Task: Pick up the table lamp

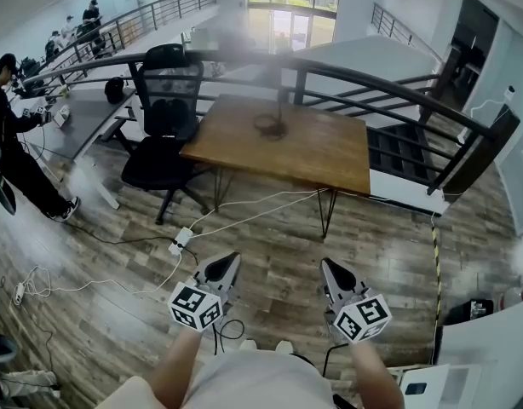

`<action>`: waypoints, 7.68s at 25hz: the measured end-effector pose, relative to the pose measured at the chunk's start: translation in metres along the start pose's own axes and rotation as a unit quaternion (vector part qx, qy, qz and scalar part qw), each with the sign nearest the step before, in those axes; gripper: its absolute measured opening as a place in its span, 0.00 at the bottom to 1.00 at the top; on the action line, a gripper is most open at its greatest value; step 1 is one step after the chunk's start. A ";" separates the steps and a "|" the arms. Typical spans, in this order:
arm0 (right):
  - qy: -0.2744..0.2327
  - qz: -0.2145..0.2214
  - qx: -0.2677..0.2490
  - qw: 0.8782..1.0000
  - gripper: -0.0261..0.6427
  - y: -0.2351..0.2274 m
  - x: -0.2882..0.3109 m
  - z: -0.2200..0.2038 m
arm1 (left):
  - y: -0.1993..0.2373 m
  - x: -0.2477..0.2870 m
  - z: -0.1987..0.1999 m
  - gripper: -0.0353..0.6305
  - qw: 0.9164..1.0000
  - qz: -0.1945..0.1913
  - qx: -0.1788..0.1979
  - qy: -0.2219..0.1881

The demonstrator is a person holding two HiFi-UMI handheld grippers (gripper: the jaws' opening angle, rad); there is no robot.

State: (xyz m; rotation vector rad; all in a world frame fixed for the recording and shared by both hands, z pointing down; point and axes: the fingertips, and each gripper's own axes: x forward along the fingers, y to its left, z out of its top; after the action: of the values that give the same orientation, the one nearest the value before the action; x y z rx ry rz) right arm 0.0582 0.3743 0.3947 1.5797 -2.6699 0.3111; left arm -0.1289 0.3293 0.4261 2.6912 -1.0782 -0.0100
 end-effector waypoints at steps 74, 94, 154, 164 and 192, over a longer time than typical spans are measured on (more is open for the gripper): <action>0.014 0.076 0.002 0.997 0.06 -0.217 0.222 0.033 | 0.115 0.266 0.031 0.06 0.999 0.034 0.001 0.005; 0.022 0.099 0.017 0.995 0.06 -0.255 0.263 0.038 | 0.143 0.312 0.035 0.06 0.999 0.045 -0.014 -0.001; 0.015 -0.006 -0.009 1.000 0.06 -0.335 0.589 0.072 | 0.401 0.498 0.087 0.06 0.997 -0.075 -0.002 0.026; 0.061 -0.024 -0.017 0.998 0.06 -0.380 0.630 0.046 | 0.403 0.511 0.079 0.06 0.998 -0.055 -0.012 0.034; 0.051 -0.009 -0.055 0.997 0.29 -0.437 0.717 0.040 | 0.410 0.552 0.074 0.06 1.000 -0.003 0.007 0.027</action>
State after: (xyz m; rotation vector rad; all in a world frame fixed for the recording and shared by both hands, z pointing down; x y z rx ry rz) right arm 0.0931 -0.4574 0.5118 1.5127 -2.5487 0.2325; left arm -0.0130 -0.3492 0.4920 2.6906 -1.0567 0.0699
